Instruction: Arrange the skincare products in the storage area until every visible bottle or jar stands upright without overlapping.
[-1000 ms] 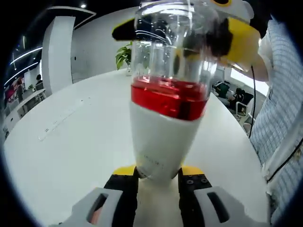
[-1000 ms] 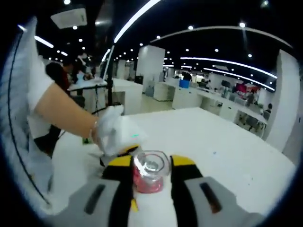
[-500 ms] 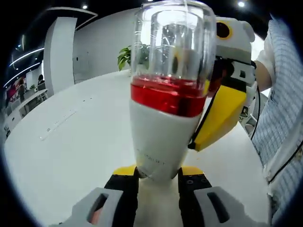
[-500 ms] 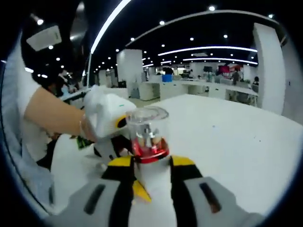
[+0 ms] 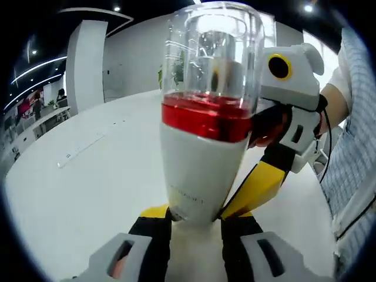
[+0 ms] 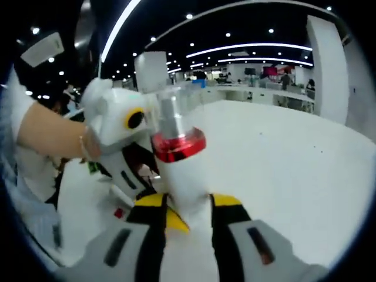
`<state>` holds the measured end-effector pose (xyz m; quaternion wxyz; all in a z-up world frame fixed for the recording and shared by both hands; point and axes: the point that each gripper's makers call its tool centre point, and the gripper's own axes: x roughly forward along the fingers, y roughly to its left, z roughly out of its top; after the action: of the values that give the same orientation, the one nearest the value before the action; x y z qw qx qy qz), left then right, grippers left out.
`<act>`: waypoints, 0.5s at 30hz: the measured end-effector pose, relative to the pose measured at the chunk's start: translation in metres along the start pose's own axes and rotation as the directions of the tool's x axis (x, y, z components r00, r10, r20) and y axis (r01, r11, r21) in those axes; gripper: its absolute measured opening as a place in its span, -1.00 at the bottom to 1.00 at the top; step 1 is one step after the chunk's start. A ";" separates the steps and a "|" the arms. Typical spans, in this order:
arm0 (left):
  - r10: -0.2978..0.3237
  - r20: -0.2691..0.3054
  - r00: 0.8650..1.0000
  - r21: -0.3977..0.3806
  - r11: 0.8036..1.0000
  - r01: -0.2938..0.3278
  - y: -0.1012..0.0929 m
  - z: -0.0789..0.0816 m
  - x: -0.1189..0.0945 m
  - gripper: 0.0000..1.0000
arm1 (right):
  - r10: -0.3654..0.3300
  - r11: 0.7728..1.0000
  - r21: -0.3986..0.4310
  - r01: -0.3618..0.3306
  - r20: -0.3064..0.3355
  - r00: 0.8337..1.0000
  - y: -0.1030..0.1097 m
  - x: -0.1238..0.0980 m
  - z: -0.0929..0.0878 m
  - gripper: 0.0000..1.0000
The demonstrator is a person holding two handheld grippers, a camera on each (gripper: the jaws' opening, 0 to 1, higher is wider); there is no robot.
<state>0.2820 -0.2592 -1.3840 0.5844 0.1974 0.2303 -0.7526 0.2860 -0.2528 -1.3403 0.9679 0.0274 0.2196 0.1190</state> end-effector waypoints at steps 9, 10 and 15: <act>0.040 0.025 0.999 -0.029 0.999 -0.039 0.001 0.004 -0.007 -0.35 | -0.024 0.999 -0.022 0.024 -0.019 1.000 -0.005 -0.010 -0.003 -0.47; 0.045 0.027 0.999 -0.027 0.999 -0.045 0.001 0.004 -0.008 -0.35 | -0.027 0.999 -0.029 0.026 -0.020 0.999 -0.005 -0.011 -0.003 -0.47; 0.057 0.022 0.998 -0.020 0.998 -0.057 0.000 0.003 -0.010 -0.32 | -0.043 0.999 -0.023 0.042 -0.024 0.999 -0.008 -0.013 -0.005 -0.52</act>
<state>0.2845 -0.2530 -1.3761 0.6101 0.1896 0.2253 -0.7356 0.2743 -0.2640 -1.3402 0.9677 0.0104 0.2307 0.1012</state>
